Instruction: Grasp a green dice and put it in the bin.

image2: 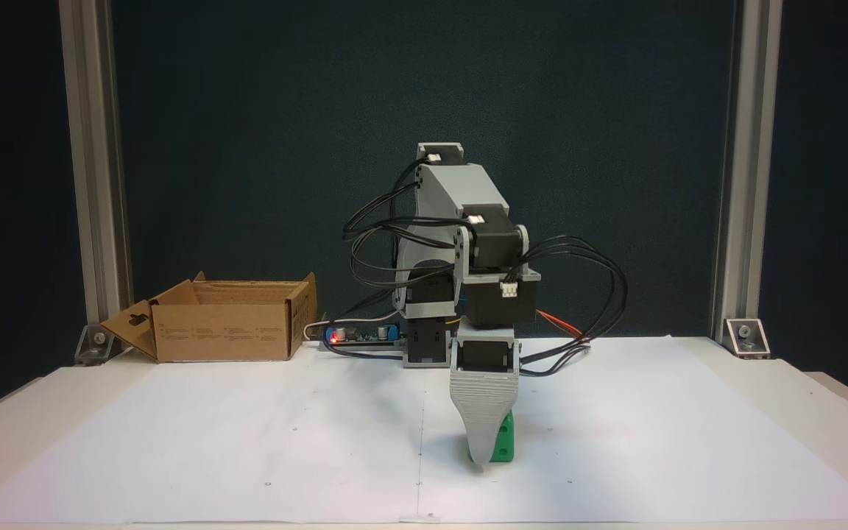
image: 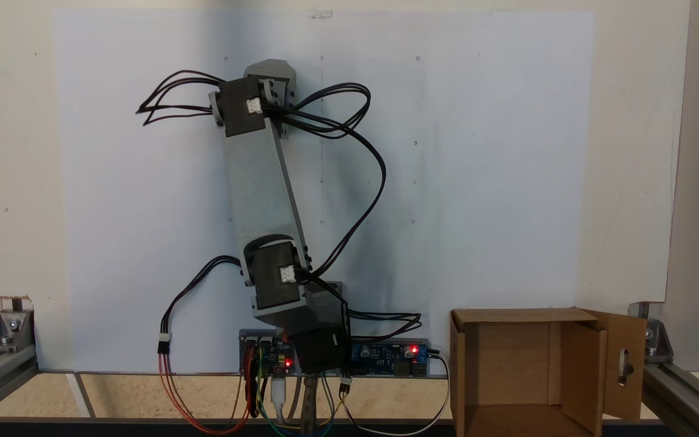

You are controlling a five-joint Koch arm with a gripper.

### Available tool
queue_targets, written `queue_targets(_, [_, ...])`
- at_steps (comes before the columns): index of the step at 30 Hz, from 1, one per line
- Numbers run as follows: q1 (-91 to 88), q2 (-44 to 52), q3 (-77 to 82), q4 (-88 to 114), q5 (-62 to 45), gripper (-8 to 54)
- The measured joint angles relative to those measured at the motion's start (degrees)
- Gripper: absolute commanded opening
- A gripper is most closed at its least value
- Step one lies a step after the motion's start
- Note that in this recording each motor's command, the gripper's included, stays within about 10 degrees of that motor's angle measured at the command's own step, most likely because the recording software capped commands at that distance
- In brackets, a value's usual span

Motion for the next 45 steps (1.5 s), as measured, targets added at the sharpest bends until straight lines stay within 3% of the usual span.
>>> queue_targets(9, [-0.1,-1.0,-0.1,-0.1,0.0,33.6])
queue_targets(16, [0.1,-1.0,-0.2,-0.4,0.4,12.4])
queue_targets(25, [0.4,-0.6,-0.1,-0.4,2.5,11.7])
queue_targets(29, [1.1,7.6,5.6,1.1,2.5,11.8])
queue_targets(40, [10.0,42.6,7.6,10.3,2.5,11.8])
queue_targets(45, [19.8,48.3,8.8,13.1,2.3,11.8])
